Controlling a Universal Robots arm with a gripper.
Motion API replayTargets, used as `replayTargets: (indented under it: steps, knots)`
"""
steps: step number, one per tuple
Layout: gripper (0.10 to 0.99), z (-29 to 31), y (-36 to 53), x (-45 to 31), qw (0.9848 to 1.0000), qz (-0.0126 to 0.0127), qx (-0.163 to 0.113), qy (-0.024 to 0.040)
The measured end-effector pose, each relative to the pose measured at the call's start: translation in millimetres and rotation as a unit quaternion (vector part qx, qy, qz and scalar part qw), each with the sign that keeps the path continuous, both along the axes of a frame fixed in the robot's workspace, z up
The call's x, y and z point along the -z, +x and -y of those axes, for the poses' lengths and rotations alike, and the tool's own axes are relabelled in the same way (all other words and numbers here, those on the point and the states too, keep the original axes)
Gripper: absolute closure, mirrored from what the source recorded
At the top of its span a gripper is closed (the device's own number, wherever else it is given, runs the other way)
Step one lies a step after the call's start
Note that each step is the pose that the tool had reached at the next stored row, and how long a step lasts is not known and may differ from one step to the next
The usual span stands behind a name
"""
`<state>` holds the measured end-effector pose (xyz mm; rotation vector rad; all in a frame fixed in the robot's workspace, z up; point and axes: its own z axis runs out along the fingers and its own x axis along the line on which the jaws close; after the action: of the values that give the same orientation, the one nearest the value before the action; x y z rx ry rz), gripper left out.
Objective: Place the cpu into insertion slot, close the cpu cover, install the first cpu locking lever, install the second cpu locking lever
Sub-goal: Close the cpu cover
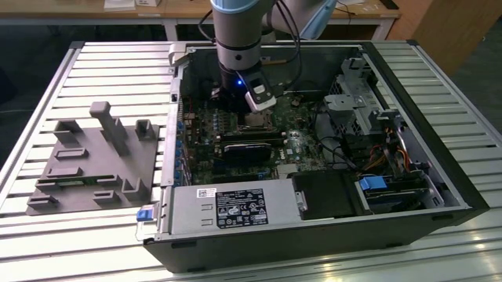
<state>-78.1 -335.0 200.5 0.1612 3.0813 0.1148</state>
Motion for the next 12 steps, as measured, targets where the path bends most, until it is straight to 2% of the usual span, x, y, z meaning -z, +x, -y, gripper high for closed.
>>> replayTargets:
  steps: [5,12]
  knots:
    - [0.980,0.0,0.3,0.0,0.9999,0.0000,-0.010,0.0034]
    - [0.980,0.0,4.0,0.0,0.9999,0.0000,-0.011,0.0035]
